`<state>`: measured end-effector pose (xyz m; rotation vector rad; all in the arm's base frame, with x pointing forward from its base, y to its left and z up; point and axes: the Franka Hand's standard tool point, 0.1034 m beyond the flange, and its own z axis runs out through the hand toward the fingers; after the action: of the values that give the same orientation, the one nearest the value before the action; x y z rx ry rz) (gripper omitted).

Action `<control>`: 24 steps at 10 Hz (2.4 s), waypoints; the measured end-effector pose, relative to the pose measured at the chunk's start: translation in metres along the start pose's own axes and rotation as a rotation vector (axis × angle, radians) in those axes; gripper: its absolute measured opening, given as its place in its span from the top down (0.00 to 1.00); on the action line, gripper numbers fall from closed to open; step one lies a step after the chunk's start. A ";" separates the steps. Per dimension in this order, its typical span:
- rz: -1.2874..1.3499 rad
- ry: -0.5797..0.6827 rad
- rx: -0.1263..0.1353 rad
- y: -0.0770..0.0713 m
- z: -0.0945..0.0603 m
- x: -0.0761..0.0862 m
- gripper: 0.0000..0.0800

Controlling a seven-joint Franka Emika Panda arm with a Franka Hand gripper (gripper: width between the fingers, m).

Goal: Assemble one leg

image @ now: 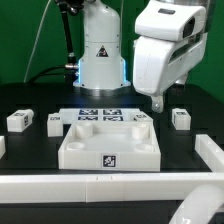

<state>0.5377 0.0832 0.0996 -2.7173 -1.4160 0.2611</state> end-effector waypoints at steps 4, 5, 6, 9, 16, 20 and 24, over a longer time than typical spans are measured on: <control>-0.015 -0.009 0.010 0.001 0.001 0.000 0.19; -0.015 -0.009 0.010 0.001 0.001 0.000 0.19; -0.015 -0.009 0.010 0.001 0.001 0.000 0.19; -0.102 0.001 0.006 0.001 0.010 -0.007 0.19; -0.336 0.107 -0.124 0.005 0.044 -0.069 0.19; -0.376 0.101 -0.120 -0.002 0.052 -0.076 0.19; -0.420 0.093 -0.103 -0.035 0.087 -0.101 0.19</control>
Offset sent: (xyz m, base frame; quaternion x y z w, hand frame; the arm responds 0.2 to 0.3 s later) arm 0.0000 0.0000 0.0000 0.0000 0.0000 0.0000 1.0000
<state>0.4371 0.0190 0.0310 -2.3834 -1.9649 0.0366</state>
